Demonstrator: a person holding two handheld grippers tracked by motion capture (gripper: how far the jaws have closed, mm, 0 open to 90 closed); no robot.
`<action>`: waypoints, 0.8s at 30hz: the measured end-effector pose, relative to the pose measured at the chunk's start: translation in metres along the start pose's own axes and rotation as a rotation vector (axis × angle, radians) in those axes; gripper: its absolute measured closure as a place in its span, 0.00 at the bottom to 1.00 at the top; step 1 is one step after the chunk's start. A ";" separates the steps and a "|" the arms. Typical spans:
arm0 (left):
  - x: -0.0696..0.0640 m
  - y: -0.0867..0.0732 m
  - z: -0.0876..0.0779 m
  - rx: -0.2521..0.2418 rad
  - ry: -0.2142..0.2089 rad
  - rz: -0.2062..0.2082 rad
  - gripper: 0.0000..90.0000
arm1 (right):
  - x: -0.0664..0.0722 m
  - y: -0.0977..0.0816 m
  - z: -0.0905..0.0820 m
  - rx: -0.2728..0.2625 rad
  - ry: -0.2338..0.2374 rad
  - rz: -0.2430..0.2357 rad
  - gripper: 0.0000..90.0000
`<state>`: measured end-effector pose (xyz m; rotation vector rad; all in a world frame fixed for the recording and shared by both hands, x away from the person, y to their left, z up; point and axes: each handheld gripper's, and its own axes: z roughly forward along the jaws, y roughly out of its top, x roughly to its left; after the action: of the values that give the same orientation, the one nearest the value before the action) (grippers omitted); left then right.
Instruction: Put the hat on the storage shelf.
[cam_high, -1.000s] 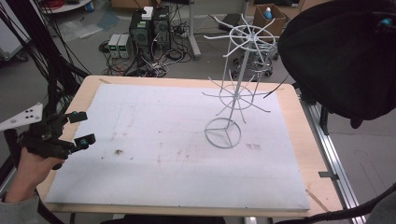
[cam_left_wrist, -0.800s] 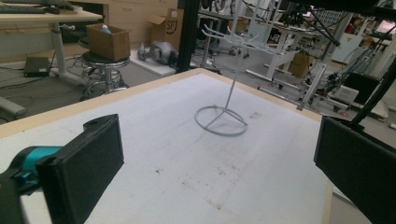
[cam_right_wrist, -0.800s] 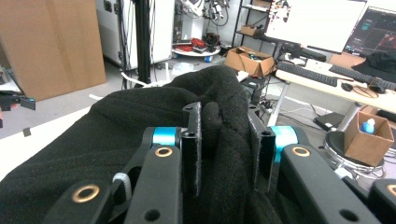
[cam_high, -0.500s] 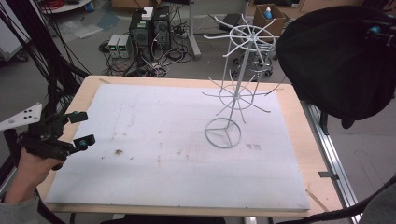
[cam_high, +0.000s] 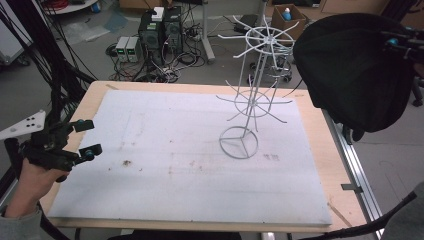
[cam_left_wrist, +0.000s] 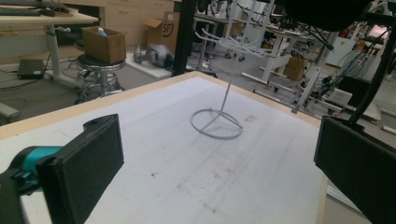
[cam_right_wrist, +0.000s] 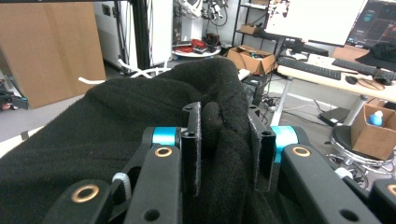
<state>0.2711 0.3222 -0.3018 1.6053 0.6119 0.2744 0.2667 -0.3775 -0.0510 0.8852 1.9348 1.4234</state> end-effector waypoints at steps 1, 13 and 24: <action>0.000 0.000 0.000 0.000 0.000 0.002 0.02 | 0.000 0.000 0.000 0.000 0.000 0.000 0.80; 0.000 -0.001 0.001 0.000 0.006 -0.002 0.02 | 0.003 -0.024 -0.002 -0.055 0.011 -0.003 0.79; 0.000 -0.001 0.001 0.003 0.011 0.001 0.02 | 0.002 -0.049 0.004 -0.069 0.077 0.016 0.79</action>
<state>0.2717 0.3218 -0.3027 1.6083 0.6204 0.2838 0.2600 -0.3843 -0.0992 0.8276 1.9256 1.5448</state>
